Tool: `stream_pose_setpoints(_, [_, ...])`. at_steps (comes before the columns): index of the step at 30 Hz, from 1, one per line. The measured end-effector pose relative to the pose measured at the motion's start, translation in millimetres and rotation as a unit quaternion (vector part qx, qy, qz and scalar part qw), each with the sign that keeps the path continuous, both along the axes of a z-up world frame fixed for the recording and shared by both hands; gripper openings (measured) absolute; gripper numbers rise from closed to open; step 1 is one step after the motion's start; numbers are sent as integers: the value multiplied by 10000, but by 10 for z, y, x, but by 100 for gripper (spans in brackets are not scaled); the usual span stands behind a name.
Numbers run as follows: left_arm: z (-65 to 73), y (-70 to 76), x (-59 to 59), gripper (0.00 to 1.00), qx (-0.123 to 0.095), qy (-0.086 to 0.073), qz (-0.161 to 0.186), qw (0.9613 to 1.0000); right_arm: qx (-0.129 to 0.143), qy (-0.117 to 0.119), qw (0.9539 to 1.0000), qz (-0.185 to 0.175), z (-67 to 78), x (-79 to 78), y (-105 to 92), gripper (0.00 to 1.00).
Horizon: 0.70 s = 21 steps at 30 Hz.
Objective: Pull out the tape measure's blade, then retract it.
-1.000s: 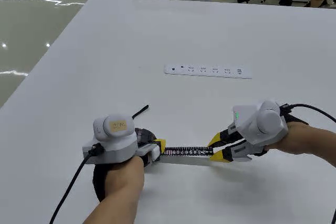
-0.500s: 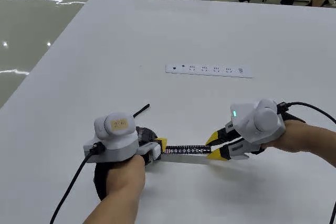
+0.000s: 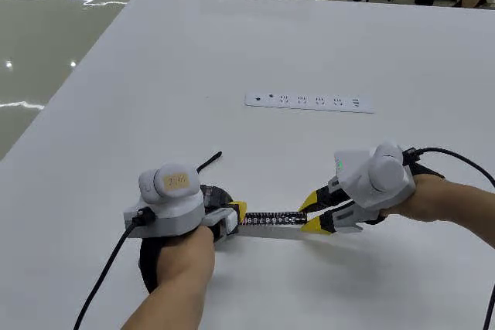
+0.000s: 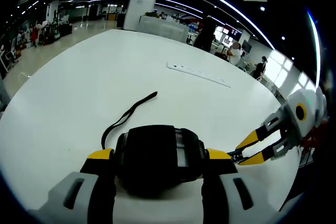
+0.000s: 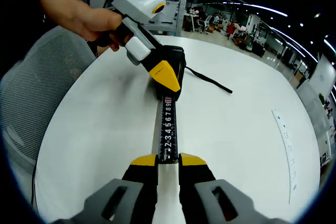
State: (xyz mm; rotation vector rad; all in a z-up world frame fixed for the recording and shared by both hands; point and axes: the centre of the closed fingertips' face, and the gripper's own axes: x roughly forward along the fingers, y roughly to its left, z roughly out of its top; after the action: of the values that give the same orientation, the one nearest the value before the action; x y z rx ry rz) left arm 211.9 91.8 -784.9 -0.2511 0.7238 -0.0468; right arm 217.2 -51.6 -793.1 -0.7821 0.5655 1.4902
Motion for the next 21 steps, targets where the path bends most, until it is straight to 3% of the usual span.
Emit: stream_pose_setpoints(21, [-7, 4, 6, 63, -20, -8, -11, 10000, 19, 2, 10000, 52, -25, 2, 119, 14])
